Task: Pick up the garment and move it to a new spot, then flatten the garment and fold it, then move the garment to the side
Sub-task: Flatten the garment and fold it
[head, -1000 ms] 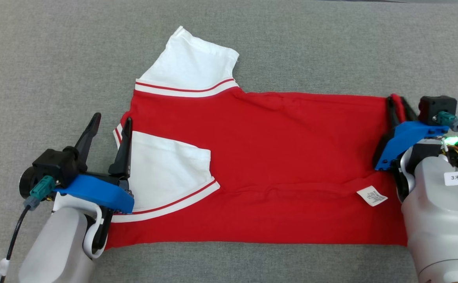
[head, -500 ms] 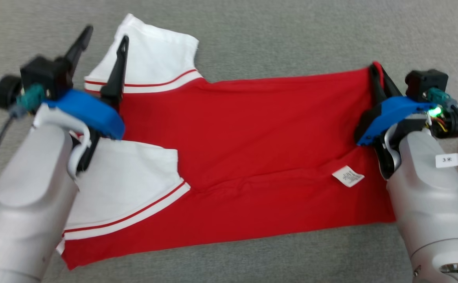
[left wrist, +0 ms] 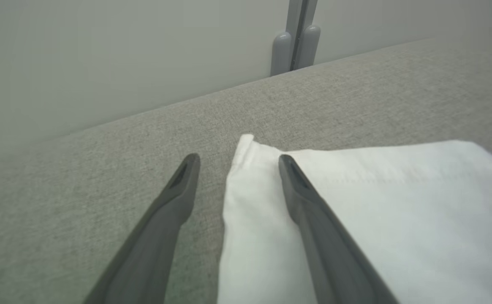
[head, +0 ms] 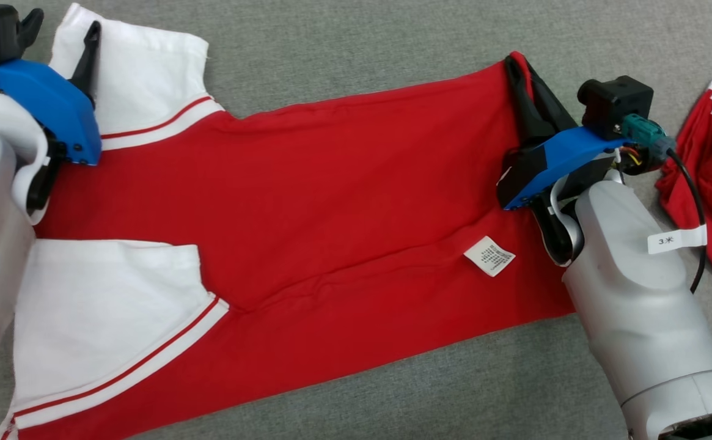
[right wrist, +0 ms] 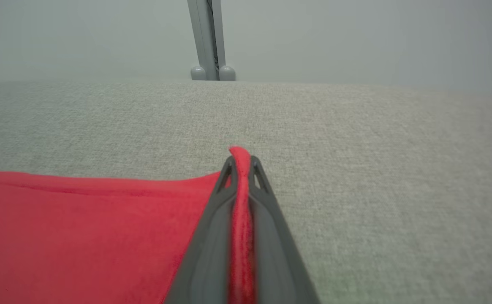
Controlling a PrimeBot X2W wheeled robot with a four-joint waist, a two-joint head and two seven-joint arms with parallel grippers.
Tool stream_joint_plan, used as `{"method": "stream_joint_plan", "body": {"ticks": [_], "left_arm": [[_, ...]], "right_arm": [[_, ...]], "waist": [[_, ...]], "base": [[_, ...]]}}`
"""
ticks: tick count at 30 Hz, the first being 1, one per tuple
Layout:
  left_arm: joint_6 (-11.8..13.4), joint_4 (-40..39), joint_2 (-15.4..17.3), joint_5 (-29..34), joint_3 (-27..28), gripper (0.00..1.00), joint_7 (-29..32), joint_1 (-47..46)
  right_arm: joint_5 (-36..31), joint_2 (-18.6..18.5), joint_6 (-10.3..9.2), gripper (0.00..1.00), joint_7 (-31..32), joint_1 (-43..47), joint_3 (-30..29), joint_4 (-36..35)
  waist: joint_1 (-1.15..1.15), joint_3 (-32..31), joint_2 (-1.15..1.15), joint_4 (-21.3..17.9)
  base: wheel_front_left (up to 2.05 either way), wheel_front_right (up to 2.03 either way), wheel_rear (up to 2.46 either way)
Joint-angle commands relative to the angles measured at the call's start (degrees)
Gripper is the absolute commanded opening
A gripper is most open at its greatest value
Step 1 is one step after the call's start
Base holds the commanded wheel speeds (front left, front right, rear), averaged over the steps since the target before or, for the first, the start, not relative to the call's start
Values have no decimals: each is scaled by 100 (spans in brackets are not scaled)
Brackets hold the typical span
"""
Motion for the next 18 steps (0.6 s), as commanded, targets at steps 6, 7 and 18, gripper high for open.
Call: {"method": "stream_joint_plan", "body": {"ticks": [6, 7, 18], "left_arm": [[14, 218, 52, -312, -368, 6, 10, -80], [14, 215, 47, -343, -441, 0, -26, -57], [14, -25, 40, -553, -720, 0, -1177, -286]], "right_arm": [[124, -29, 1, 0, -20, 53, 146, -235], [109, -28, 1, 0, -20, 52, 124, -253], [-432, -34, 1, 0, -21, 152, -654, -339]], "waist": [[-1, 98, -1, -77], [-1, 104, -1, -59], [-1, -38, -1, 378]], "base": [[0, 0, 0], [0, 0, 0], [0, 0, 0]]}}
